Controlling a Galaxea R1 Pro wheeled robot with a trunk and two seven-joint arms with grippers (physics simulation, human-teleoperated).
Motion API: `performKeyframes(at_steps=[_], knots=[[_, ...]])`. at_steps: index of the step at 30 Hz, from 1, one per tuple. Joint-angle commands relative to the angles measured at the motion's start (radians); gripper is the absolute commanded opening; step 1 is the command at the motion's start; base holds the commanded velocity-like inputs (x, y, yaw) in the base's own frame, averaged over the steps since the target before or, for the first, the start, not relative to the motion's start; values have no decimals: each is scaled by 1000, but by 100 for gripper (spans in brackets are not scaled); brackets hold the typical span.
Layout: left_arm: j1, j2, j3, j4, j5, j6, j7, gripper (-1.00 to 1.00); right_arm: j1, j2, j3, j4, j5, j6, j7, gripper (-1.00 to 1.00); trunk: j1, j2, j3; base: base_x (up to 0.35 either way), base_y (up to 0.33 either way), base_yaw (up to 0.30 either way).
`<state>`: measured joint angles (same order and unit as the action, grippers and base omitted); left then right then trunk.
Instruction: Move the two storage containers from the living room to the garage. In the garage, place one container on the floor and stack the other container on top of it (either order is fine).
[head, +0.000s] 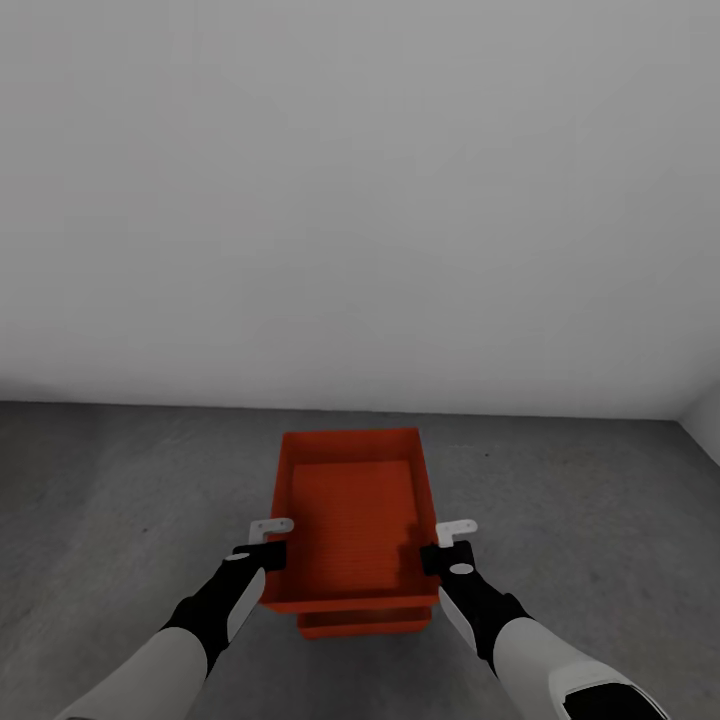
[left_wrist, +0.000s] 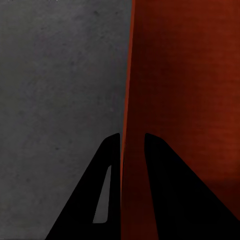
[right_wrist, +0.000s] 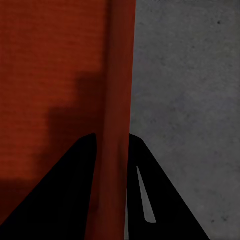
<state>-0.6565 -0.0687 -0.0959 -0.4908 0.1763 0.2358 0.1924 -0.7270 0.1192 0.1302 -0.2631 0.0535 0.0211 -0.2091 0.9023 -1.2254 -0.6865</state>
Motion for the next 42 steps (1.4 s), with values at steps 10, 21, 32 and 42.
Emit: performKeyframes(at_steps=[10, 21, 32, 42], knots=[[-1, 1, 1, -32, -6, -29, 15, -100, 0, -1, -18, 4, 0, 0, -50, -100, 38, -71, -32, 0, 0, 0], [-1, 1, 1, -32, -6, -29, 15, -100, 0, -1, -18, 4, 0, 1, -50, -100, 81, -148, -67, 0, 0, 0], [-1, 2, 1, -34, -6, -30, 16, -100, 0, -1, -18, 4, 0, 2, -50, -100, 100, -183, -82, 0, 0, 0], [0, 2, 2, -34, -6, -30, 15, -100, 0, -1, -18, 4, 0, 2, -50, -100, 100, -183, -82, 0, 0, 0]])
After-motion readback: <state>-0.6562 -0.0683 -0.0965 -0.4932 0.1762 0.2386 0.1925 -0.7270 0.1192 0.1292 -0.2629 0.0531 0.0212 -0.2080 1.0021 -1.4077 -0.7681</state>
